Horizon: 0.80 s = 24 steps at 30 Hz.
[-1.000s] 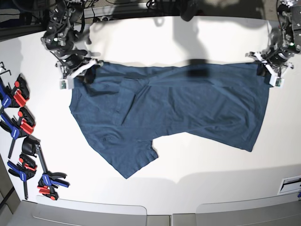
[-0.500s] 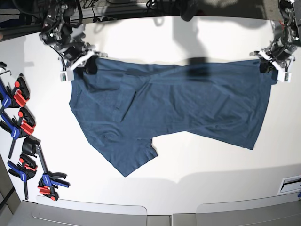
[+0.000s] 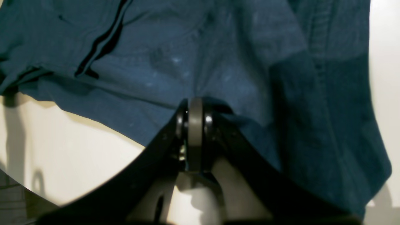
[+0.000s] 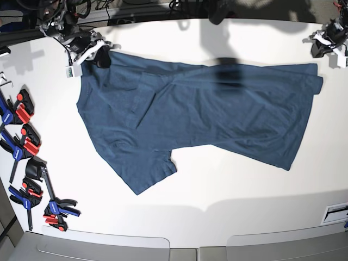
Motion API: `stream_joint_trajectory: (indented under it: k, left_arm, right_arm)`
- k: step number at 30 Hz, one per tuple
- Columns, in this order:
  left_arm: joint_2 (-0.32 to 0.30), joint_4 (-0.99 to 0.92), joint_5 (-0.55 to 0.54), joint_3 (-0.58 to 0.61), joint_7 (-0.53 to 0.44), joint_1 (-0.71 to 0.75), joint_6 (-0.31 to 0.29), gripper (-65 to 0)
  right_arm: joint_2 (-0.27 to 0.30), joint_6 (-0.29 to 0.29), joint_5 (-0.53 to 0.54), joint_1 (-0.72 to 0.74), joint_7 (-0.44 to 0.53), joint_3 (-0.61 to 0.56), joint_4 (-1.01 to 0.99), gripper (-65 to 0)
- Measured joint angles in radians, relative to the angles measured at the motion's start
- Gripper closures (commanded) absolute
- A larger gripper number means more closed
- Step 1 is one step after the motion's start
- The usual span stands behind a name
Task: Fold the T-shirt properly
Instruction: 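Grasp the folded shirt edge at both ends with both grippers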
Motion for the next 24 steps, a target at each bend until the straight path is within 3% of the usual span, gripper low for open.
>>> stream_joint_trajectory:
  k: [5, 13, 20, 24]
  left_arm:
    - [0.002, 0.075, -0.010, -0.007, -0.053, 0.001, -0.050, 0.0]
    - [0.000, 0.130, 0.087, 0.010, -0.056, -0.151, -0.035, 0.0]
    - [0.000, 0.110, 0.130, 0.175, -0.064, -0.198, 0.015, 0.0]
    - [0.001, 0.074, 0.159, 0.273, -0.059, -0.194, 0.014, 0.0]
  right_arm:
    - [0.000, 0.000, 0.000, 0.000, -0.002, 0.005, 0.000, 0.0]
    - [0.000, 0.000, -0.008, 0.000, 0.013, 0.006, 0.000, 0.0]
    - [0.000, 0.000, -0.011, 0.000, 0.015, 0.006, 0.000, 0.0]
    - [0.000, 0.000, -0.011, 0.000, 0.017, 0.006, 0.000, 0.0]
